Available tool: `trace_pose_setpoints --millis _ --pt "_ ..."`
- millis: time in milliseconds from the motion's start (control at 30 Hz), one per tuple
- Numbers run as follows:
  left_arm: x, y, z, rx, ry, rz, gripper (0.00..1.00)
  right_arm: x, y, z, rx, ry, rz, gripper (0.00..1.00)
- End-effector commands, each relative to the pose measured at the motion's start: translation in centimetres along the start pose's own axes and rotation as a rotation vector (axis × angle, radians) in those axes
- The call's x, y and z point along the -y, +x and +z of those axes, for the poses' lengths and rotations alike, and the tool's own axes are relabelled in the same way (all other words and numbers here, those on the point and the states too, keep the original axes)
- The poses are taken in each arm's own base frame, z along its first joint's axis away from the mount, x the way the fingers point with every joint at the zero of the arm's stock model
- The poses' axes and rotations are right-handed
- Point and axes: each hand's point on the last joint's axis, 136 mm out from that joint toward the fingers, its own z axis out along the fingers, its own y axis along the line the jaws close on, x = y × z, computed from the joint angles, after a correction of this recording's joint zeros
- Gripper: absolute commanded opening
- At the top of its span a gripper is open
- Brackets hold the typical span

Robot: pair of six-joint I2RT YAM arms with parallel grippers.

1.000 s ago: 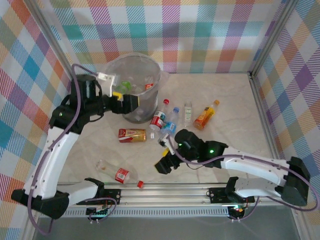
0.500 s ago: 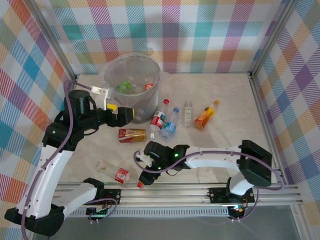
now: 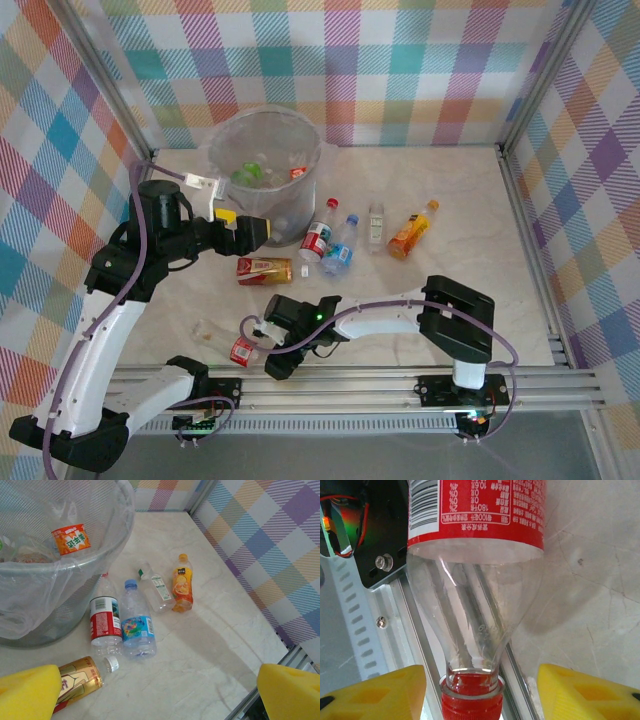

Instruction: Put the plastic bottles in the bin

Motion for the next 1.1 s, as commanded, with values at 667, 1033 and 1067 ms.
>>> trace_pose_setpoints --millis 667,1033,1067 --pt "0.7 -0.3 0.3 0.004 0.044 -0.001 1.00 -0.6 0.5 1.5 -0.028 -0.025 -0.027 0.30" --pt "2.1 -0.1 1.2 0.016 0.126 -0.036 1.00 3.1 1.2 -2.3 0.083 0.059 0.069 0.27" --pt "2.4 -0.1 1.4 0.017 0.137 -0.040 1.00 3.6 1.7 -2.7 0.086 0.072 0.081 0.27"
